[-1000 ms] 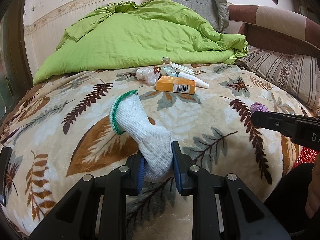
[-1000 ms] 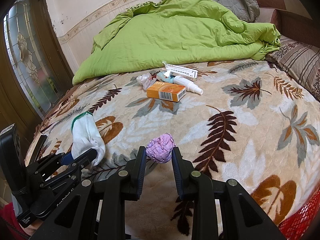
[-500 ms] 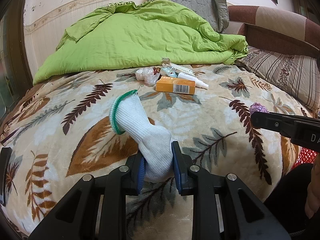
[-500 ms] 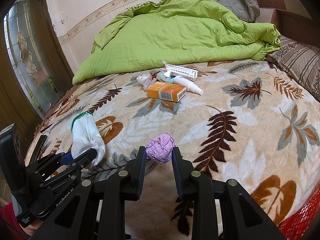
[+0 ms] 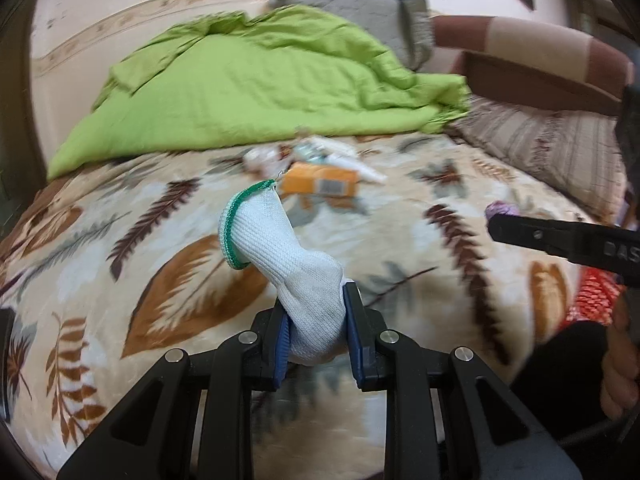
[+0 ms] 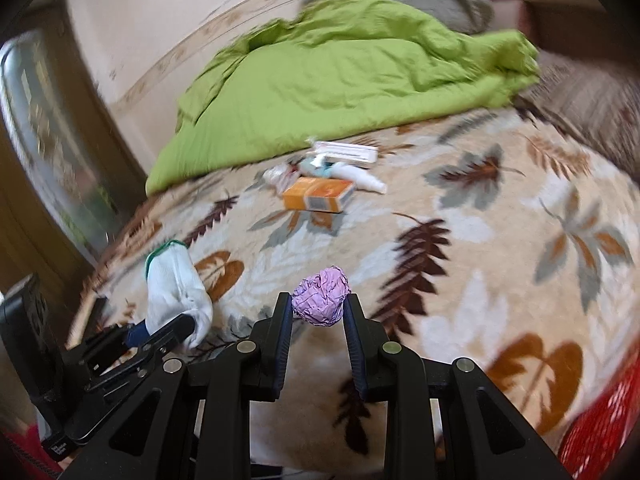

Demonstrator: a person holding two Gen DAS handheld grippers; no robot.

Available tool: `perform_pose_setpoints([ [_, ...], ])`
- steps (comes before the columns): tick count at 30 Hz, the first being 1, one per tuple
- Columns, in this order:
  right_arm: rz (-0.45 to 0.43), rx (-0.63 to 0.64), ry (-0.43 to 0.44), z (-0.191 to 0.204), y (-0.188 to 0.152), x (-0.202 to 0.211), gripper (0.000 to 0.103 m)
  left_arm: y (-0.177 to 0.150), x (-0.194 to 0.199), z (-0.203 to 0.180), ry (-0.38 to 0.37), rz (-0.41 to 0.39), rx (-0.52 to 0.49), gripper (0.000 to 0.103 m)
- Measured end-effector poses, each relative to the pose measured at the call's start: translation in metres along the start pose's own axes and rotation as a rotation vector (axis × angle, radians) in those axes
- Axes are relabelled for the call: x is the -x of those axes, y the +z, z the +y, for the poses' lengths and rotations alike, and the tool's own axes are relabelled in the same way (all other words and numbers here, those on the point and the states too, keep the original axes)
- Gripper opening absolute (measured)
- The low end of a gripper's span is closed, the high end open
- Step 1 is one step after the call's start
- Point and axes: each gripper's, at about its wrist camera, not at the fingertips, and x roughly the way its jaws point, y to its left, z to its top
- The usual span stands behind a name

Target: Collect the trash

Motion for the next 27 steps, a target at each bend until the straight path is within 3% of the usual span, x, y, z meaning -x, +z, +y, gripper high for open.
perform_pose_setpoints([
  [3, -0.027, -0.062, -0.017, -0.024, -0.001, 0.029, 0.028, 0.009, 0.007, -0.016, -0.065, -0.004, -0.028, 0.023],
  [7, -0.089, -0.143, -0.083, -0.063, -0.005, 0.087, 0.028, 0.028, 0.014, -0.051, -0.207, 0.017, -0.082, 0.023],
  [14, -0.199, -0.303, -0.303, -0.143, -0.027, 0.186, 0.029, 0.066, 0.024, -0.162, -0.483, 0.019, -0.249, 0.024],
  [19, -0.248, -0.433, -0.397, -0.194, -0.048, 0.234, 0.03, 0.078, 0.013, -0.248, -0.69, 0.11, -0.283, 0.024],
  [22, -0.254, -0.487, -0.421, -0.215, -0.055, 0.249, 0.031, 0.075, 0.006, -0.295, -0.759, 0.16, -0.313, 0.026],
  [23, -0.248, -0.499, -0.431, -0.221, -0.056, 0.252, 0.033, 0.074, 0.002, -0.309, -0.779, 0.182, -0.319, 0.036],
  [25, -0.262, -0.517, -0.47, -0.226, -0.058, 0.257, 0.054, 0.071, -0.005, -0.328, -0.776, 0.211, -0.33, 0.045],
  [27, -0.273, -0.527, -0.48, -0.231, -0.061, 0.262, 0.057, 0.07, -0.011, -0.331, -0.762, 0.221, -0.333, 0.046],
])
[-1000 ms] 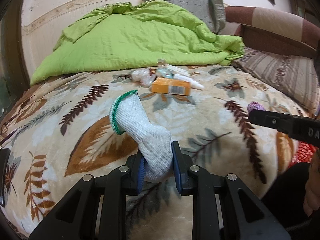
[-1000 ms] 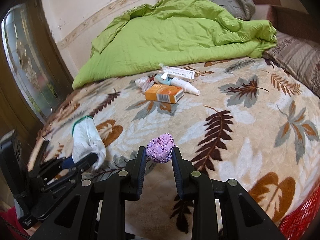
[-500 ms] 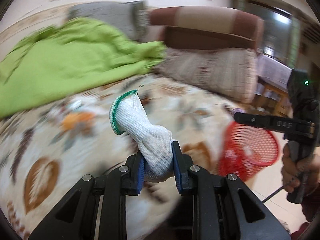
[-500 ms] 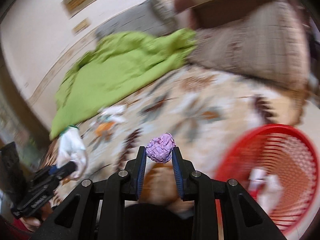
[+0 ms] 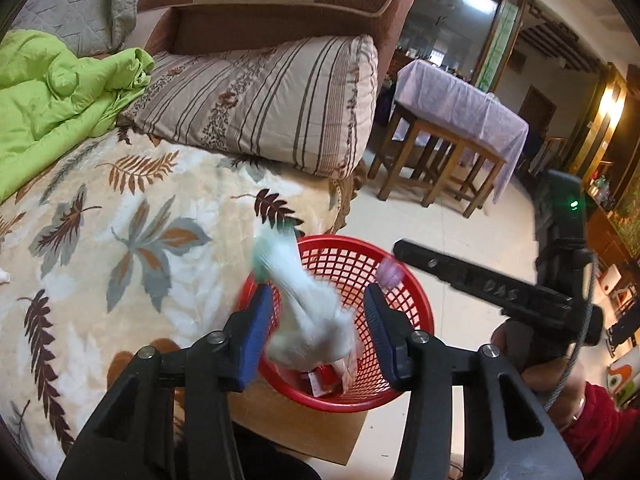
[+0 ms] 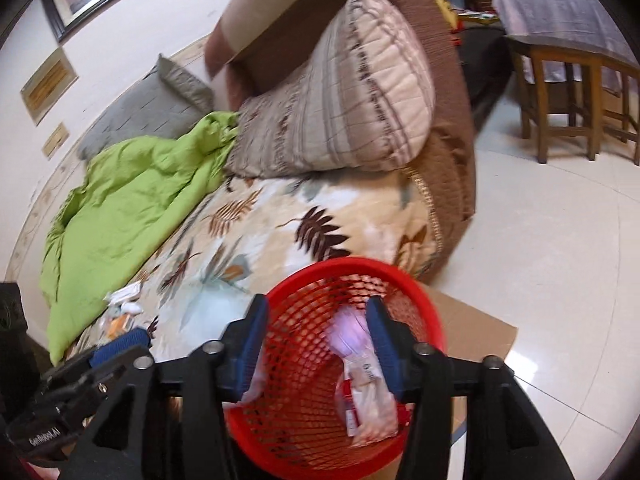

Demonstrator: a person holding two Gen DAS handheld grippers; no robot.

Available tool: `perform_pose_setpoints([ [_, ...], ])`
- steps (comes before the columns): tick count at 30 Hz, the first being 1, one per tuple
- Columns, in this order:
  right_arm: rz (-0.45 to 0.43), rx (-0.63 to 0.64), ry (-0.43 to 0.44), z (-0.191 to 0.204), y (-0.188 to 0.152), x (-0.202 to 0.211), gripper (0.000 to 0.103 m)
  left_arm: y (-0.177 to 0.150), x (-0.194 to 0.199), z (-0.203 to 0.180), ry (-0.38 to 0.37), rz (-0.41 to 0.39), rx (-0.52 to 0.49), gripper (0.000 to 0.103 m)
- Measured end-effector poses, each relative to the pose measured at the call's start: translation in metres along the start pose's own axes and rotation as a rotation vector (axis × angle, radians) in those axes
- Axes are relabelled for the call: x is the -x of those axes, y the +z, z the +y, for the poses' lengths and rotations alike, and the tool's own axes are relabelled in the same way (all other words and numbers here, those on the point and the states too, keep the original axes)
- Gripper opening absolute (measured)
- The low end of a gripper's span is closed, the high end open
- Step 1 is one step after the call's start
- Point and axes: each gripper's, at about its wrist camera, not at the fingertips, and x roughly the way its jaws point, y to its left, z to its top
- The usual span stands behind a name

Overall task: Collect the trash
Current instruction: 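Carry the sock and purple ball over the red wastebasket and open both tools, then return both tools to the remaining trash on the bed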

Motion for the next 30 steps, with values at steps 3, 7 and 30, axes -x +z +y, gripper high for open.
perform_pose_setpoints([
  [3, -0.005, 0.013, 0.012, 0.002, 0.0, 0.001, 0.057, -0.006, 0.008, 0.008, 0.014, -0.009, 0.017, 0.049],
  [7, 0.007, 0.09, 0.05, 0.028, -0.005, -0.004, 0.058, -0.026, 0.041, 0.023, 0.099, -0.065, 0.033, 0.057],
  [30, 0.316, 0.55, 0.419, 0.263, -0.097, -0.095, 0.067, -0.167, 0.2, 0.26, 0.746, -0.15, 0.535, 0.058],
])
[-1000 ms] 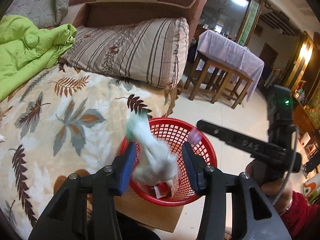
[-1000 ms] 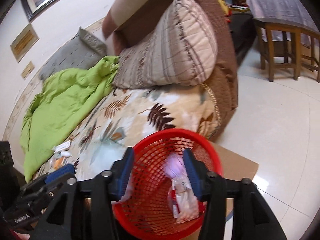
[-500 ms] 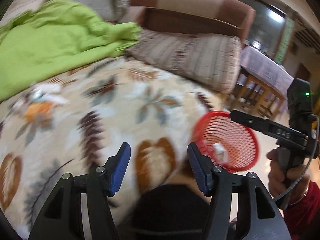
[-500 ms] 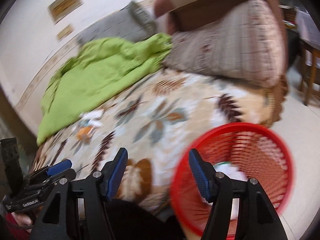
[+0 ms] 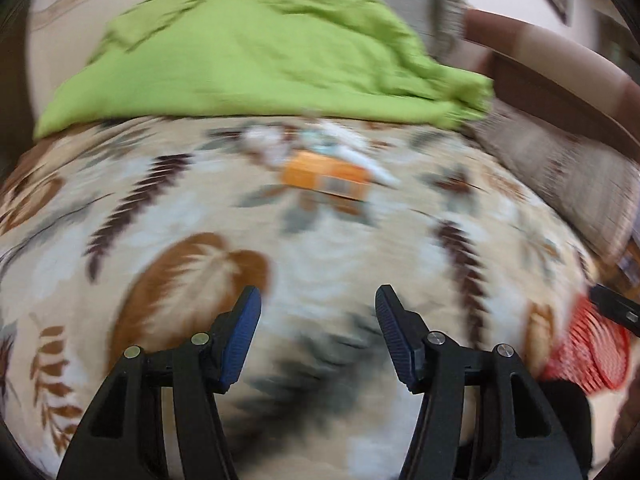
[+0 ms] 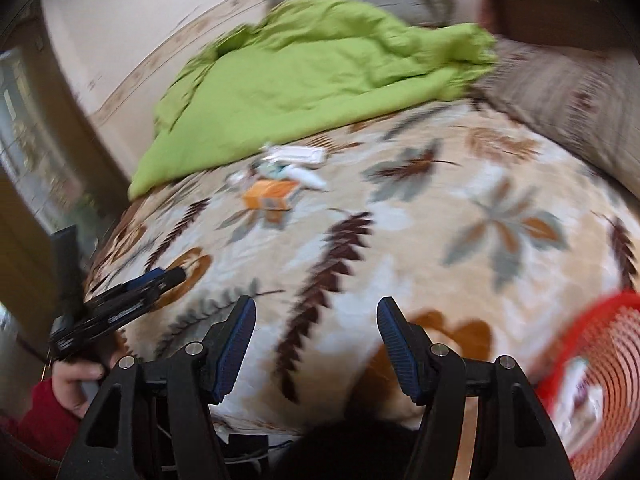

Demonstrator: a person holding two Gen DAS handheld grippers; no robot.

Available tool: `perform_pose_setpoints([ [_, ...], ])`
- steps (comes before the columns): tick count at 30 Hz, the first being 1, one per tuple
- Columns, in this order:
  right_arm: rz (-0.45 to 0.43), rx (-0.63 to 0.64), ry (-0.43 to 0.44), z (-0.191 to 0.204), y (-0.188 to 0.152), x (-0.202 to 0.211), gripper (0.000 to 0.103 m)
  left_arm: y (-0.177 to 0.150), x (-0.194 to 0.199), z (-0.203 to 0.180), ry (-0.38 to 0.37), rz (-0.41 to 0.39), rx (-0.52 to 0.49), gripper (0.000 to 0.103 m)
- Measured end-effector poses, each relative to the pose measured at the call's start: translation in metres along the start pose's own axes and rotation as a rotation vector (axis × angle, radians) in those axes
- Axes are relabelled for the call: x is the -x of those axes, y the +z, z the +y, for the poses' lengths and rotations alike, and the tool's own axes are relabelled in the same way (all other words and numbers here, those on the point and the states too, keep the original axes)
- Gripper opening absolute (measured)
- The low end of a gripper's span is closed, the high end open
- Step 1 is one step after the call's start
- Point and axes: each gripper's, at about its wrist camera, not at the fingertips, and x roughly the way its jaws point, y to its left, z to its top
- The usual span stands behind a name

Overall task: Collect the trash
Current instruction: 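Return both tools to the remaining trash on the bed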

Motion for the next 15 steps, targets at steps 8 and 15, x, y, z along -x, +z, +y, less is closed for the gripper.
perform_pose_setpoints([
  [8, 0.095, 0.088, 0.079, 0.039, 0.067, -0.099, 0.076, -0.003, -0.035, 0.049, 0.123, -0.011, 0.097, 0.058],
  [15, 0.161, 0.166, 0.081, 0.063, 0.118, -0.199, 0.076, -0.001, -0.053, 0.059, 0.147, 0.016, 0.106, 0.059],
])
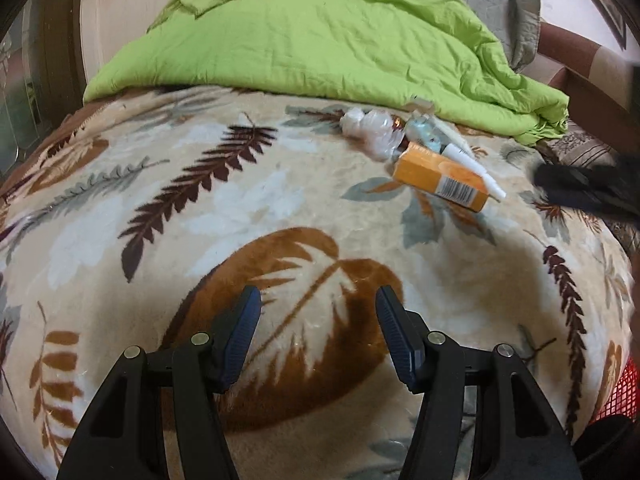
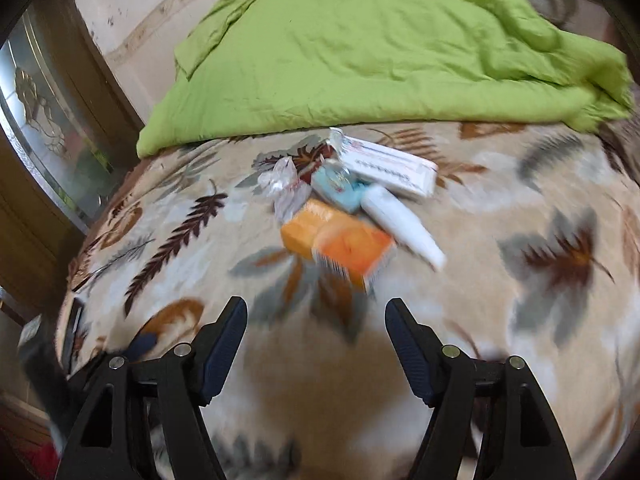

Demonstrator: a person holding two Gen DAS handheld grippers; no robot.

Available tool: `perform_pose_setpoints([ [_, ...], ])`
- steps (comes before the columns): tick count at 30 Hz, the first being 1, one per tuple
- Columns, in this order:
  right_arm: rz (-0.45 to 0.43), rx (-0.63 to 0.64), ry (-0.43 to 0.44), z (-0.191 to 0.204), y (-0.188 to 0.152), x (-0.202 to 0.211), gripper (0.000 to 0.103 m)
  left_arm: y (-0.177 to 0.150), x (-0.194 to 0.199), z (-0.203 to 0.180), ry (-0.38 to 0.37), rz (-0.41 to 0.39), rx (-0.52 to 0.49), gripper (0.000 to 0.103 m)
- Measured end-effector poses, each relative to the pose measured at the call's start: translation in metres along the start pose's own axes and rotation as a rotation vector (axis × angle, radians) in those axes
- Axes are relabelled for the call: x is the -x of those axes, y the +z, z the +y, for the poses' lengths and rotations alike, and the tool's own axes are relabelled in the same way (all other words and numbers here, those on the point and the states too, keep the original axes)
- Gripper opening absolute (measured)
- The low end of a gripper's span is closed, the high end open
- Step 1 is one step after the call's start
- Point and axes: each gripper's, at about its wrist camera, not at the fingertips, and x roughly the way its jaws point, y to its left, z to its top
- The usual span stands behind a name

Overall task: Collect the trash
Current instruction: 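Return both tools to the remaining trash on the bed, then grasp the orange medicine box with the right tool while the left tool grasps the clear plastic bag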

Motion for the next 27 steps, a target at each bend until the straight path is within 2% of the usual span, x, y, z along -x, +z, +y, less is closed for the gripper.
perform_pose_setpoints([
  [4, 0.025, 0.027, -0.01, 0.001, 0.037, -0.045, 0.076, 0.0, -0.003, -0.001, -0.002, 0.003, -0.005, 0.059],
  [6, 0.04, 0.039, -0.025, -0.002, 0.05, -0.063, 0.076, 0.0, -0.005, -0.002, -0.004, 0.006, -0.01, 0.061],
  [9, 0.076, 0.003, -0.002, -0.015, 0.061, -0.087, 0.076, 0.001, -0.006, -0.002, -0.006, 0.004, -0.009, 0.061],
  [13, 0.128, -0.023, 0.024, -0.027, 0.06, -0.103, 0.076, 0.002, -0.007, -0.001, -0.012, 0.005, -0.003, 0.062],
  [17, 0.178, 0.011, 0.121, -0.013, 0.041, -0.098, 0.076, 0.003, -0.007, -0.001, -0.017, 0.005, 0.006, 0.062],
  [19, 0.177, 0.073, 0.091, 0.003, 0.032, -0.095, 0.076, 0.003, -0.006, -0.001, -0.017, 0.004, 0.01, 0.062],
  [23, 0.164, 0.153, -0.036, 0.025, 0.023, -0.102, 0.076, 0.002, -0.006, -0.002, -0.008, 0.002, 0.005, 0.062],
  [24, 0.163, 0.153, -0.057, 0.027, 0.022, -0.104, 0.07, 0.001, -0.006, -0.002, -0.006, 0.002, 0.002, 0.062],
  [25, 0.164, 0.149, -0.087, 0.028, 0.021, -0.105, 0.057, 0.001, -0.006, -0.003, -0.004, 0.002, -0.001, 0.062],
  [27, 0.159, 0.152, -0.124, 0.031, 0.018, -0.101, 0.052, 0.001, -0.006, -0.003, -0.005, 0.0, -0.002, 0.062],
])
